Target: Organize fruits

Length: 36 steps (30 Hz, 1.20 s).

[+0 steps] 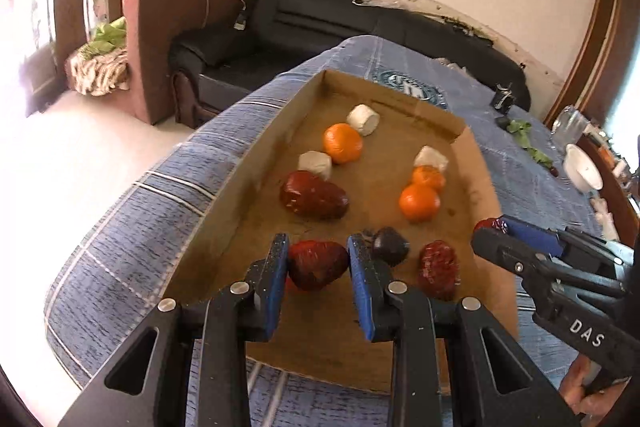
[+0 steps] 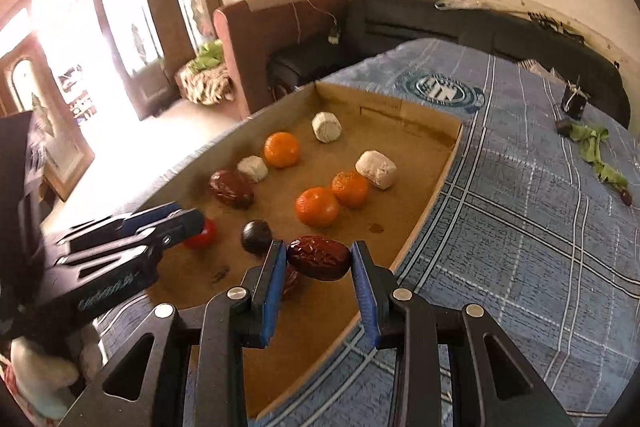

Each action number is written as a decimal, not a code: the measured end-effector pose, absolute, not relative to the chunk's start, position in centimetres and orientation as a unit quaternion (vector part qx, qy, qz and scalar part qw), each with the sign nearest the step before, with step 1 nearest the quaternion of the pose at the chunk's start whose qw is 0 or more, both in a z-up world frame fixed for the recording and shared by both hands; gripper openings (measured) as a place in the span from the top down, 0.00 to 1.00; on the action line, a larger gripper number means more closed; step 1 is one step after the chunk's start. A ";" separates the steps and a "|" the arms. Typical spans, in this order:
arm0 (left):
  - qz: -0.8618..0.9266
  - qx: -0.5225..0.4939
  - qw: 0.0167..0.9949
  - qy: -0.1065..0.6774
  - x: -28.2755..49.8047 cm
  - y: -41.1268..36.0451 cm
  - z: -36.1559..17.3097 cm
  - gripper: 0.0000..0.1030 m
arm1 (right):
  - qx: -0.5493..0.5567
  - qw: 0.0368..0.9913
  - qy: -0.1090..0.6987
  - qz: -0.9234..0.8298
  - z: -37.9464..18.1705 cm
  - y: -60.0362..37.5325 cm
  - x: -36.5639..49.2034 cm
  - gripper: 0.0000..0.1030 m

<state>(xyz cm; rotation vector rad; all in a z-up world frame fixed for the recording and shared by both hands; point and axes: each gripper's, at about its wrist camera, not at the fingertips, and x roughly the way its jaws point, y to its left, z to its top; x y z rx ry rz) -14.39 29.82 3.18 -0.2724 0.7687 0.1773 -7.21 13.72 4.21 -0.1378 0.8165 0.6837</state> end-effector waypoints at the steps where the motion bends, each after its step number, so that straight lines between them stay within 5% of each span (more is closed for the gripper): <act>1: 0.088 -0.133 0.913 0.375 -14.4 29.9 3.1 0.72 | -0.070 0.858 0.392 0.323 4.0 14.1 -7.0 0.64; 9: 0.089 -0.156 0.907 0.381 -14.5 30.8 2.5 0.70 | -0.082 0.851 0.407 0.322 3.0 15.6 -5.8 0.64; 16: 0.084 -0.163 0.910 0.371 -14.7 30.8 2.8 0.45 | -0.065 0.846 0.417 0.326 2.4 15.3 -5.3 0.63; 20: 0.082 -0.164 0.911 0.369 -15.1 30.6 3.2 0.40 | -0.060 0.850 0.408 0.327 2.8 15.0 -5.5 0.48; 36: 0.169 -0.076 0.932 0.310 -17.9 26.8 7.8 0.12 | 0.030 0.895 0.360 0.262 6.9 6.3 -8.8 0.31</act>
